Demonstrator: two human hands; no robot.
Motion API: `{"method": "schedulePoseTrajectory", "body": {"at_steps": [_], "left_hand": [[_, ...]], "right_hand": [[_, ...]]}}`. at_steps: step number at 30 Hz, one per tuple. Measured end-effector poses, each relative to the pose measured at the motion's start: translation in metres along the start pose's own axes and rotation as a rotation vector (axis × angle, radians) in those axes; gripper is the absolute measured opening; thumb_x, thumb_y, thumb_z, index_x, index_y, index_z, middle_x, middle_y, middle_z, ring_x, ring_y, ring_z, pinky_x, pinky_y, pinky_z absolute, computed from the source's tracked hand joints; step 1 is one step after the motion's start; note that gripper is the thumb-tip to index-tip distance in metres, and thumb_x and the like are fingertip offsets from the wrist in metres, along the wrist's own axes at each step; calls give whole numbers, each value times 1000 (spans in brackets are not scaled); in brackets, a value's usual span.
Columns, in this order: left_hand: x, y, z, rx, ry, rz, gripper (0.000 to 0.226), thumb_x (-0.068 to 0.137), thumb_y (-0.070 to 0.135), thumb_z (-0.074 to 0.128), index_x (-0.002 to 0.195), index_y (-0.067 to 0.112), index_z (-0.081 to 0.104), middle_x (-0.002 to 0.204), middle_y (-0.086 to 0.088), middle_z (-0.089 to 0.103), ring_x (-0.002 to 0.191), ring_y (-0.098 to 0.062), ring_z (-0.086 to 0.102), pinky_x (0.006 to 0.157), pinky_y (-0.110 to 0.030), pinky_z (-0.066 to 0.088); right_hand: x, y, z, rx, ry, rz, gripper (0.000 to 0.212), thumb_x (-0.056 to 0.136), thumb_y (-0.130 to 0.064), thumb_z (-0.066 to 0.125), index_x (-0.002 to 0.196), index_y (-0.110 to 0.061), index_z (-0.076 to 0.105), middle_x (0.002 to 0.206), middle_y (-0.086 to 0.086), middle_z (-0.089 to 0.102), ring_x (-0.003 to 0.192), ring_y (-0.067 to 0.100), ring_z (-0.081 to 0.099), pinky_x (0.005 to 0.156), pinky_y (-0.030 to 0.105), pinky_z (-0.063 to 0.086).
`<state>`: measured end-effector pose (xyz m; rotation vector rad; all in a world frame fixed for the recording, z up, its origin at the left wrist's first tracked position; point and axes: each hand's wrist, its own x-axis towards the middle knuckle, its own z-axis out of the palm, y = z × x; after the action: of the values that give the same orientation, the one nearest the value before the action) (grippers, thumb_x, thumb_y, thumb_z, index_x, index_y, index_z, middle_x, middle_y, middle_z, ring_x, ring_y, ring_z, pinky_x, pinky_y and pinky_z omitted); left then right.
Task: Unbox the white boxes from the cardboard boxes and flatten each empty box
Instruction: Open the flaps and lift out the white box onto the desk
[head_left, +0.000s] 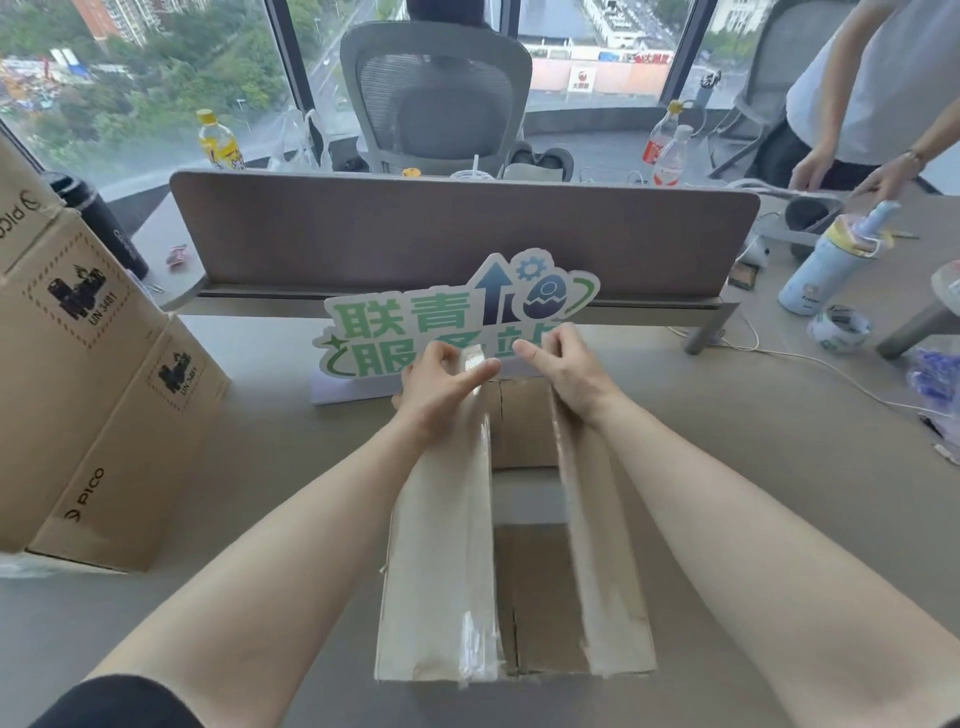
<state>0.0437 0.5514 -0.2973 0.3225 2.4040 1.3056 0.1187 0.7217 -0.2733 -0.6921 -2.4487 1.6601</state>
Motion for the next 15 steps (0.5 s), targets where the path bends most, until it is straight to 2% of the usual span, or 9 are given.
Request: {"method": "schedulePoseTrajectory", "body": {"at_steps": [3, 6, 8, 10, 11, 13, 15], "left_hand": [[4, 4, -12, -185, -73, -26, 79, 58, 67, 66, 116, 18, 47, 117, -2, 52, 108, -19, 49, 87, -33, 43], [6, 5, -40, -366, -139, -42, 67, 65, 52, 66, 117, 12, 52, 112, -4, 55, 96, -15, 54, 74, -31, 42], [7, -3, -65, -411, -133, -41, 58, 71, 45, 64, 119, 13, 57, 120, -5, 59, 105, -15, 55, 77, -30, 41], [4, -13, -90, -426, -134, -34, 43, 81, 38, 62, 120, 19, 61, 123, -6, 62, 110, -18, 55, 82, -32, 41], [3, -20, -102, -423, -121, -29, 35, 90, 30, 57, 124, 19, 60, 119, -7, 63, 108, -19, 55, 82, -33, 41], [0, -32, -119, -237, -15, 15, 39, 100, 15, 47, 139, 14, 51, 118, -4, 62, 110, -19, 53, 83, -31, 42], [-7, -44, -130, 232, 137, 53, 50, 98, 14, 53, 147, 13, 42, 140, -8, 53, 126, -25, 48, 98, -33, 38]], "right_hand": [[-4, -9, -31, 133, -45, 14, 37, 79, -37, 69, 94, -17, 41, 85, 0, 41, 72, 11, 39, 66, 25, 36], [-9, -10, -71, 44, -31, 74, 25, 90, -20, 66, 110, -13, 53, 96, 5, 54, 68, 10, 41, 55, 20, 36], [-14, -1, -101, -77, 40, 59, 32, 88, -16, 69, 118, -19, 58, 108, 9, 59, 78, 12, 53, 66, 23, 43], [-24, 14, -125, -381, 105, 69, 50, 84, -13, 71, 131, -22, 57, 124, 8, 58, 105, 18, 57, 86, 27, 43], [-29, 24, -131, -527, 119, 82, 60, 83, -11, 70, 139, -21, 52, 136, 8, 54, 121, 21, 52, 96, 28, 40], [-41, 43, -128, -651, 99, 142, 72, 86, -14, 69, 151, -15, 38, 154, 13, 36, 142, 27, 33, 113, 31, 28], [-58, 58, -111, -639, 62, 231, 72, 93, -27, 64, 155, -13, 28, 162, 14, 19, 149, 27, 19, 118, 33, 18]]}}
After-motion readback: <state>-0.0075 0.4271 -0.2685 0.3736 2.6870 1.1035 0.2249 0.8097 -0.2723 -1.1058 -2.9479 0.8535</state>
